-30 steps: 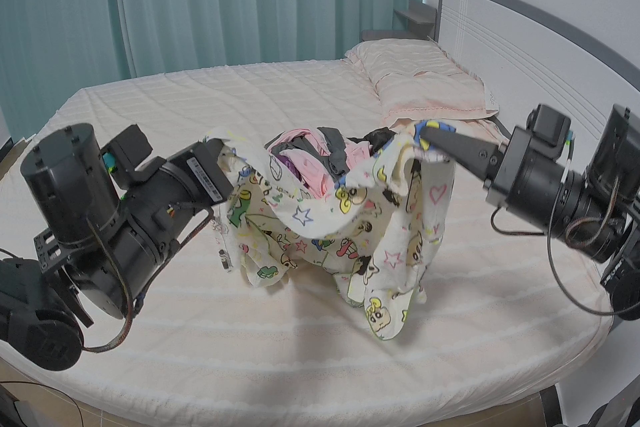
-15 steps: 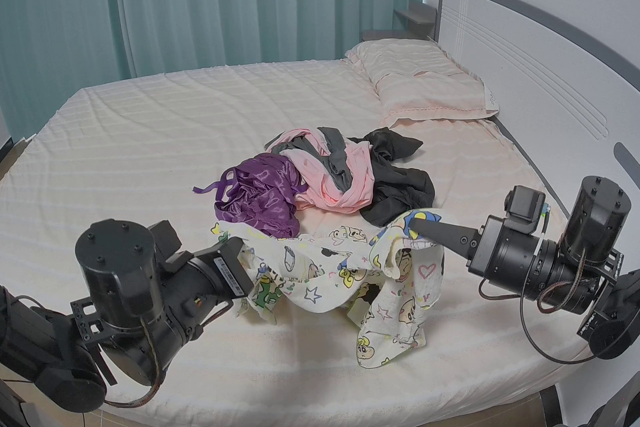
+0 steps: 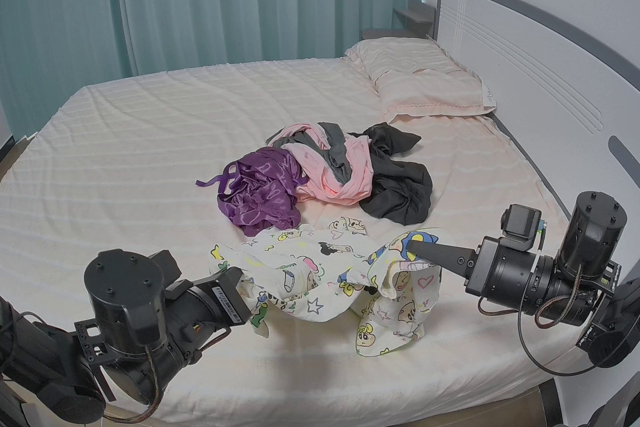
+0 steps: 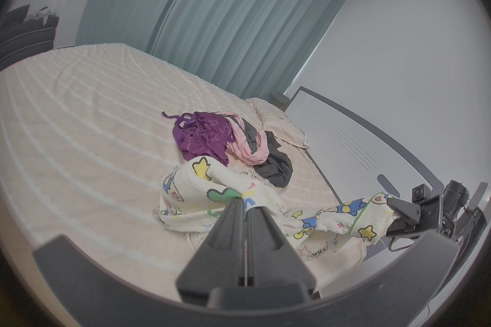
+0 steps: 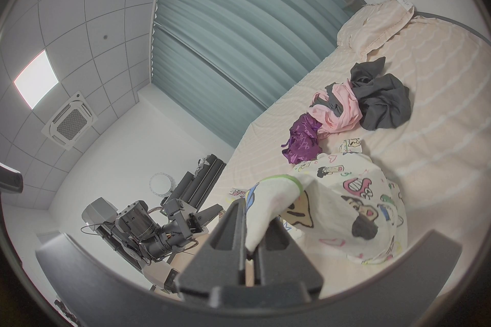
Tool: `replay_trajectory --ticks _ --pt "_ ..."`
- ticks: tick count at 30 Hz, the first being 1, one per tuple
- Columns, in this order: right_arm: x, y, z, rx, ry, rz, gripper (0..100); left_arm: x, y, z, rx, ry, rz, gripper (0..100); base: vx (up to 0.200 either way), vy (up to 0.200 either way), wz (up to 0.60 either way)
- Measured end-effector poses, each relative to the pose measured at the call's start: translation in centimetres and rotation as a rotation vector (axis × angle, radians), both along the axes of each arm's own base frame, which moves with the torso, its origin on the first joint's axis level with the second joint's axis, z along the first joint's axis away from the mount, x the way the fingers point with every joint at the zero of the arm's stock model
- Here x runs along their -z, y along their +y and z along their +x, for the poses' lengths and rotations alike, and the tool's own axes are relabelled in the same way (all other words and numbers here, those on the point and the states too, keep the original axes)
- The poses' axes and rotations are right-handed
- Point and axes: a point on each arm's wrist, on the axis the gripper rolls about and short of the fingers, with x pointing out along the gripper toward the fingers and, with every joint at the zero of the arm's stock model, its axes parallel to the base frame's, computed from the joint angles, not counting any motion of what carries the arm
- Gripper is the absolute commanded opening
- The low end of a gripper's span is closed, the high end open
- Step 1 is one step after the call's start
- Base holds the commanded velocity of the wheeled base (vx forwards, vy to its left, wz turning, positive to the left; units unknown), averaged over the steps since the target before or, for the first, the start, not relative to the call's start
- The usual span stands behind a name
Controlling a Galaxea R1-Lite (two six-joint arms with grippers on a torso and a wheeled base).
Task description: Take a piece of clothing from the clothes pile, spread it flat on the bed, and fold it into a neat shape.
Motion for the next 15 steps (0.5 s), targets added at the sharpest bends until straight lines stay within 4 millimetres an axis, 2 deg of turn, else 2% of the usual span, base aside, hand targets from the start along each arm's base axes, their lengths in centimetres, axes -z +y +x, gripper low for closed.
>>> replay_trajectory --ticks 14,15 --pt "-0.18 -0.08 -0.02 0.002 -0.005 0.004 0 0.16 -0.11 -0.29 0.011 0.008 -0.001 0 0.0 0.0 0.0" --pt "-0.19 -0.09 0.0 0.003 -0.006 0.005 0 0.16 -0.13 -0.31 0.012 0.008 -0.001 0 0.0 0.2 0.0"
